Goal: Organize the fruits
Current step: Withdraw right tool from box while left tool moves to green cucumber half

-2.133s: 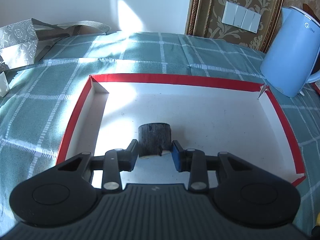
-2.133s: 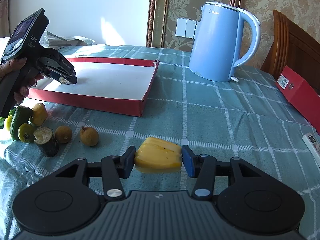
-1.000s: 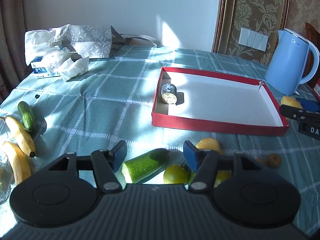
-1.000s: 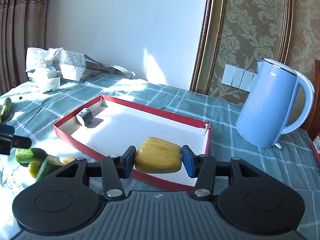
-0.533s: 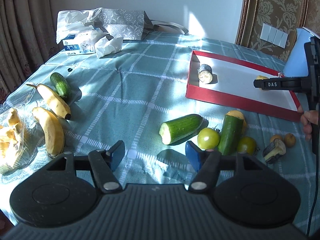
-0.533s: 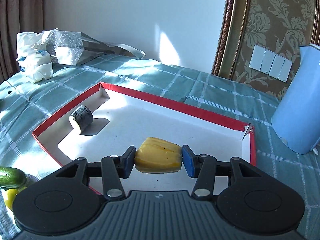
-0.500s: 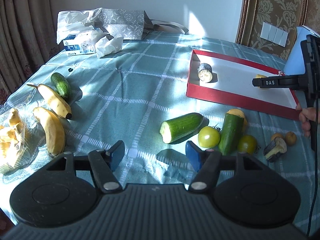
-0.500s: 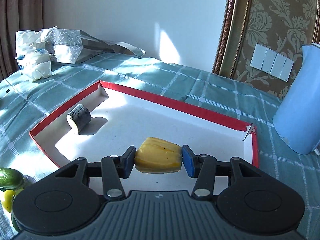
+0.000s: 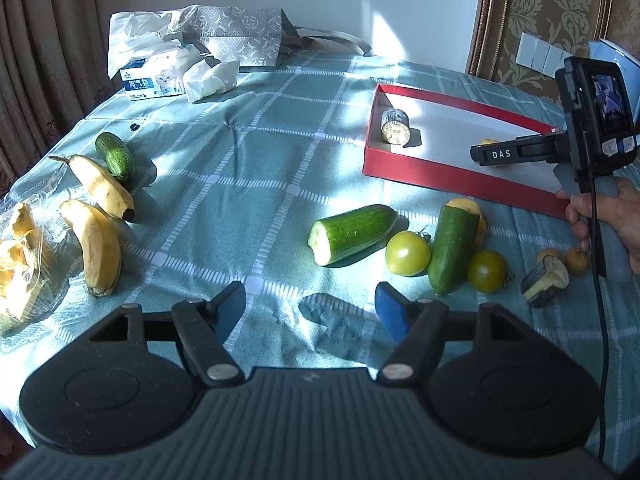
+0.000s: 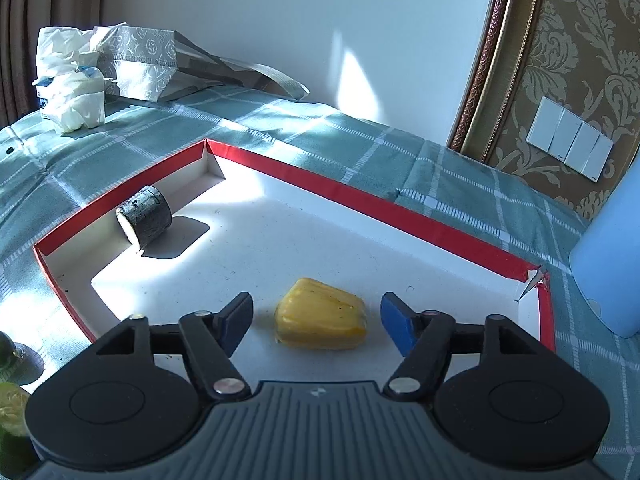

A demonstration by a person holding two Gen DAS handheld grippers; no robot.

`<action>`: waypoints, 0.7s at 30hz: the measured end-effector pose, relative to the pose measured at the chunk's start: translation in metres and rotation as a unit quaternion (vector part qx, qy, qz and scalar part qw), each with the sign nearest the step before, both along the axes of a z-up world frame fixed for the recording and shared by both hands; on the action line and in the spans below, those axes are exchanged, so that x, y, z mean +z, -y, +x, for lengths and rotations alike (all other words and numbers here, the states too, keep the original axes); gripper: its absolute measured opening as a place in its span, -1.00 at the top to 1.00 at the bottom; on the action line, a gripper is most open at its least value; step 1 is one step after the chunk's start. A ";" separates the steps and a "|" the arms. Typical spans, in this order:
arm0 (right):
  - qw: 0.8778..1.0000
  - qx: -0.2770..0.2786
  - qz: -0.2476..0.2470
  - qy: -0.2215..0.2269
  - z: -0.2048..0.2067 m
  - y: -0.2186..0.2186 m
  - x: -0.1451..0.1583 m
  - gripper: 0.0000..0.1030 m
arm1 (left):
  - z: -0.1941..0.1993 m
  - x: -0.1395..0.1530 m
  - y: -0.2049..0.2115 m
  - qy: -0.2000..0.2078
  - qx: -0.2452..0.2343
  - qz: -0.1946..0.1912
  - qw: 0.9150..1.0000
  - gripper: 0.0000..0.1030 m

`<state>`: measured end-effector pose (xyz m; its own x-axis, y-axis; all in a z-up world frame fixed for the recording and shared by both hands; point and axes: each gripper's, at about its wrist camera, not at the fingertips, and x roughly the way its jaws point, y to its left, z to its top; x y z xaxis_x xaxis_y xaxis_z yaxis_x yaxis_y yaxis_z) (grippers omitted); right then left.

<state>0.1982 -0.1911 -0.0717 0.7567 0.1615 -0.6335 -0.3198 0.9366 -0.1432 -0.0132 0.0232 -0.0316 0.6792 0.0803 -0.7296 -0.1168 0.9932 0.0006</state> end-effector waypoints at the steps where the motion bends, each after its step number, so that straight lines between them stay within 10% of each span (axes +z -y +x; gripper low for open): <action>1: 1.000 0.003 0.005 0.006 -0.003 0.001 0.002 -0.65 | -0.001 0.000 0.000 0.000 -0.001 0.000 1.000 -0.36; 21: 0.998 -0.040 0.037 0.031 -0.202 0.067 0.023 -0.90 | 0.029 -0.009 0.010 0.020 -0.159 0.039 0.986 -0.51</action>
<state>-0.0040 -0.2583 -0.0486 0.8065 0.1436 -0.5736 -0.2367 0.9674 -0.0906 0.0160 0.0135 -0.0403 0.7075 -0.0856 -0.7015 0.1982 0.9768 0.0807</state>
